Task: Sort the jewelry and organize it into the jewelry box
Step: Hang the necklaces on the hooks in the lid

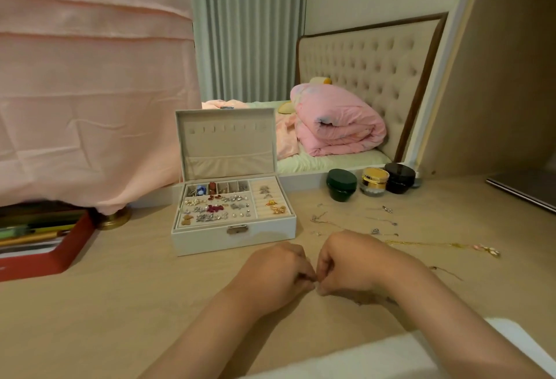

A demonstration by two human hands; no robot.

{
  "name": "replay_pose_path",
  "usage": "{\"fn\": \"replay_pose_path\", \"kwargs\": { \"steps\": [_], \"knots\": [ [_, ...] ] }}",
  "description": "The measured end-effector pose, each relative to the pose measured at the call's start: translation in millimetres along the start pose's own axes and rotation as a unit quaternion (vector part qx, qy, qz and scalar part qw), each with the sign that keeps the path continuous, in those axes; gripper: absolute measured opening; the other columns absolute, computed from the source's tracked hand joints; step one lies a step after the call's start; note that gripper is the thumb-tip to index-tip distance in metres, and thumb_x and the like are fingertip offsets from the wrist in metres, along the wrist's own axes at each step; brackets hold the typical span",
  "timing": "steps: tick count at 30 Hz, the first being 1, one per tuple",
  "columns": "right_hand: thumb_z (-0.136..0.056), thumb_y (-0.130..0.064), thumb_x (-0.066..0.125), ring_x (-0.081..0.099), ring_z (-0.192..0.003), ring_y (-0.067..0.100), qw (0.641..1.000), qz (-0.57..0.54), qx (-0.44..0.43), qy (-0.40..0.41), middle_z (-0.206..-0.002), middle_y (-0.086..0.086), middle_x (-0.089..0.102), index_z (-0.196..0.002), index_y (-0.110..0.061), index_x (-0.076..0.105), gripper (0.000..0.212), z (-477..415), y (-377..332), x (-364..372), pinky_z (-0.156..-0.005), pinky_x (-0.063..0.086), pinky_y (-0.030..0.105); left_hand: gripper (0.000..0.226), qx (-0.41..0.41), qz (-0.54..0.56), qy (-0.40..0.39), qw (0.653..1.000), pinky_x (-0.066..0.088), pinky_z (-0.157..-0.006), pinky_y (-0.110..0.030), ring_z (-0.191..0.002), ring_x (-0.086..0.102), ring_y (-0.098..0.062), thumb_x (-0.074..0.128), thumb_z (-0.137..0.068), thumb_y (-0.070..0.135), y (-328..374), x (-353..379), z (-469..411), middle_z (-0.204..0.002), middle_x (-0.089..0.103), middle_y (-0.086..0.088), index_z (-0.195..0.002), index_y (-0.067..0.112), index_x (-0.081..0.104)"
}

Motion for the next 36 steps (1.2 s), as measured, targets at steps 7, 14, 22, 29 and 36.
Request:
{"fn": "replay_pose_path", "kwargs": {
  "steps": [7, 14, 22, 29, 36],
  "knots": [
    [-0.082, -0.034, 0.073, 0.065, -0.079, 0.009, 0.999, 0.012, -0.028, 0.012, -0.081, -0.013, 0.072, -0.084, -0.032, 0.078, 0.006, -6, -1, 8, -0.071, 0.055, 0.029, 0.02, 0.017, -0.045, 0.017, 0.999, 0.046, -0.07, -0.033, -0.096, 0.056, -0.014, 0.052, -0.097, 0.036, 6, -1, 5, -0.101, 0.06, 0.006, -0.105, 0.029, 0.069],
    [-0.088, -0.041, 0.066, 0.065, -0.08, 0.007, 0.993, -0.104, -0.051, 0.04, -0.084, -0.011, 0.07, -0.088, -0.031, 0.075, 0.014, -9, -3, 11, -0.077, 0.057, 0.032, 0.015, -0.06, 0.055, 0.054, 0.995, 0.046, -0.077, -0.027, -0.089, 0.054, -0.01, 0.047, -0.098, 0.031, -16, -2, 14, -0.101, 0.055, 0.009, -0.101, 0.026, 0.061],
    [-0.091, -0.033, 0.072, 0.068, -0.078, 0.02, 0.939, -0.318, -0.107, 0.071, -0.084, 0.001, 0.076, -0.086, -0.029, 0.081, 0.011, -15, -19, -2, -0.08, 0.06, 0.041, 0.012, -0.136, 0.265, 0.069, 0.952, 0.042, -0.074, -0.018, -0.081, 0.055, 0.0, 0.056, -0.1, 0.032, -46, -35, 23, -0.086, 0.062, 0.017, -0.09, 0.031, 0.062],
    [-0.093, -0.03, 0.07, 0.061, -0.067, 0.01, 0.92, -0.355, -0.141, 0.089, -0.087, 0.003, 0.078, -0.088, -0.018, 0.082, 0.017, -22, -39, -19, -0.063, 0.052, 0.022, 0.018, -0.162, 0.314, 0.037, 0.935, 0.051, -0.084, -0.038, -0.082, 0.059, -0.014, 0.053, -0.101, 0.031, -66, -57, 32, -0.084, 0.064, 0.006, -0.086, 0.032, 0.061],
    [-0.096, -0.022, 0.066, 0.059, -0.065, 0.013, 0.903, -0.38, -0.176, 0.09, -0.085, -0.003, 0.078, -0.089, -0.014, 0.08, 0.018, -34, -63, -27, -0.061, 0.045, 0.013, 0.024, -0.193, 0.349, 0.032, 0.917, 0.054, -0.092, -0.041, -0.087, 0.062, -0.017, 0.049, -0.104, 0.026, -82, -73, 43, -0.088, 0.064, 0.001, -0.088, 0.016, 0.064]
  ]
}}
Point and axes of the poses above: each hand's wrist, its own z-axis away from the middle knuckle, its own x-axis out of the palm, y = z × x, the point moved 6 cm from there along -z, towards the middle knuckle
